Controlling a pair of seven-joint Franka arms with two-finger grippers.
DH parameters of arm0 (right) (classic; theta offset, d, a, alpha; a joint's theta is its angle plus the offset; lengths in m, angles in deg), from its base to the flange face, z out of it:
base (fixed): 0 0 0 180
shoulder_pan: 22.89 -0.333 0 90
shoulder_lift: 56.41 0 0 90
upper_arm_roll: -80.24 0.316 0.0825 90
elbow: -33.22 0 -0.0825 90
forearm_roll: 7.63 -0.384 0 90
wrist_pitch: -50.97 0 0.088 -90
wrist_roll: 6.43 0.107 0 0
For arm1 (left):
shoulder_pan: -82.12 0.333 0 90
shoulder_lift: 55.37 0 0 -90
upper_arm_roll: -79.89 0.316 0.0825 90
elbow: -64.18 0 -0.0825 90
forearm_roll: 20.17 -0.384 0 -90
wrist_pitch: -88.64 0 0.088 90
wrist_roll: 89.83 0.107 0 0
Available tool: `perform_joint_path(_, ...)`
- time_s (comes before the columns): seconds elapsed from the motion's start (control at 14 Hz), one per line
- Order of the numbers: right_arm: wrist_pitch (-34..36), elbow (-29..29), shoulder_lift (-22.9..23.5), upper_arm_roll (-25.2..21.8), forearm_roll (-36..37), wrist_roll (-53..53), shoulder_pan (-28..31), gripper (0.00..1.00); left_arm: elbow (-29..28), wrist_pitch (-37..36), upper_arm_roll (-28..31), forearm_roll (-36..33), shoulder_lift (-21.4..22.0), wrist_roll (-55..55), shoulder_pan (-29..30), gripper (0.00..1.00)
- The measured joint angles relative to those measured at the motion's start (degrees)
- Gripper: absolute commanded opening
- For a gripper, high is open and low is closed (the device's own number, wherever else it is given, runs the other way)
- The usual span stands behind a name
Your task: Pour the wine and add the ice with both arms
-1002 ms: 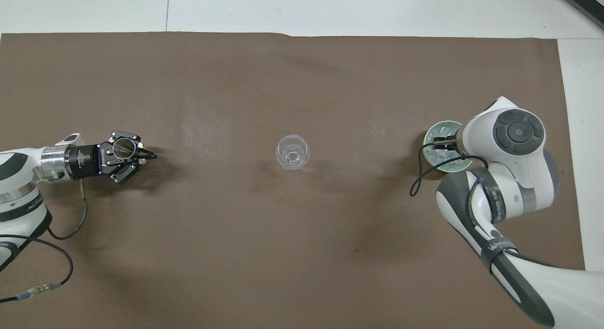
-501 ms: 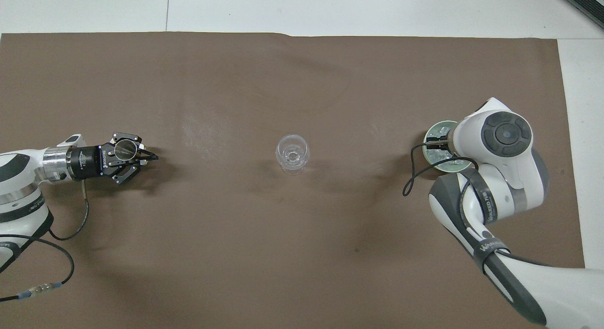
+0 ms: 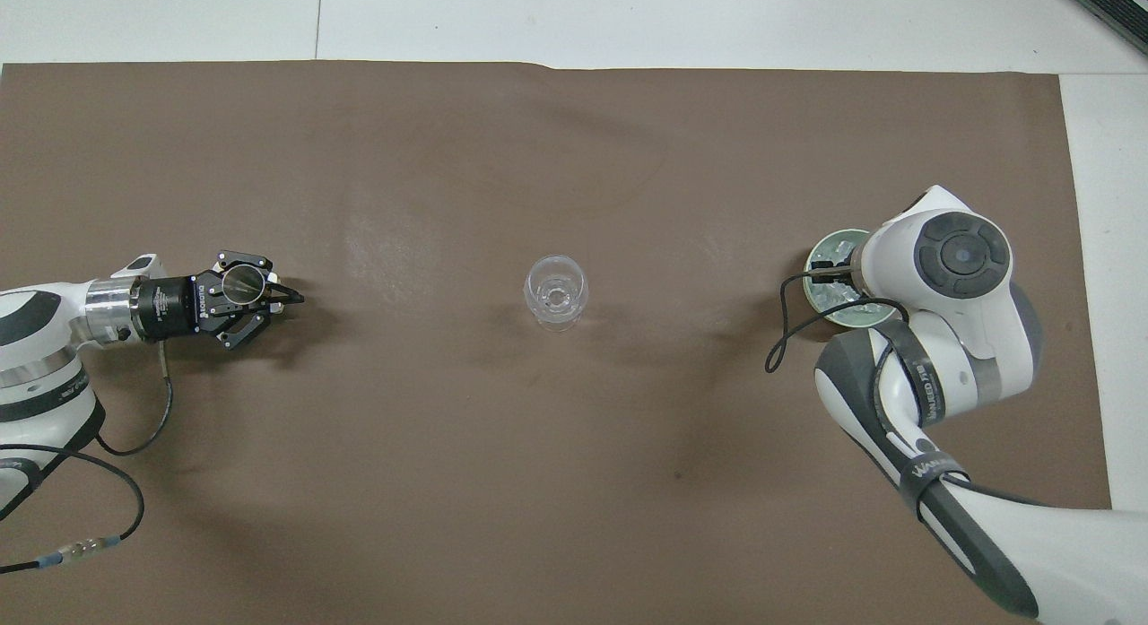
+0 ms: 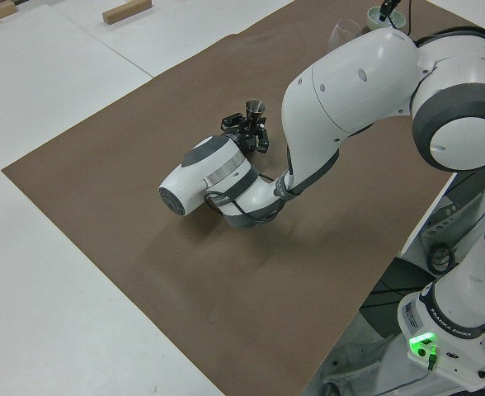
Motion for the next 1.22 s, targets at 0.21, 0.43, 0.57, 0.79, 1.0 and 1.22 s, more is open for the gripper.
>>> perform_joint_path(0.21, 0.0, 0.0, 0.0, 0.0, 0.0, 0.0, 0.0, 0.0, -0.1, 0.11, 0.03, 0.0, -0.03, 0.47, 0.0, 0.05)
perform_joint_path(0.43, 0.0, 0.06, 0.0, 0.0, 0.01, 0.0, 0.0, 0.0, -0.11, 0.16, 0.03, 0.0, -0.03, 0.59, 0.0, 0.08)
perform_joint_path(0.57, 0.04, 0.19, -0.03, 0.0, 0.01, 0.0, 0.0, 0.0, -0.12, 0.22, 0.06, 0.0, -0.04, 0.76, 0.0, 0.08)
perform_joint_path(0.79, 0.24, 0.41, -0.2, -0.01, 0.01, 0.0, 0.0, 0.0, -0.17, 0.41, 0.12, 0.0, -0.07, 1.34, 0.0, 0.08)
perform_joint_path(1.0, 1.51, 1.0, -0.65, 0.02, 0.01, 0.0, 0.0, 0.0, -0.34, 0.48, 0.13, 0.0, -0.8, 2.92, 0.0, 0.12)
perform_joint_path(1.22, 1.93, 1.3, -0.86, 0.41, 0.01, 0.0, 0.0, 0.0, -0.38, 0.38, 0.19, 0.0, -1.57, 3.76, 0.02, 0.24)
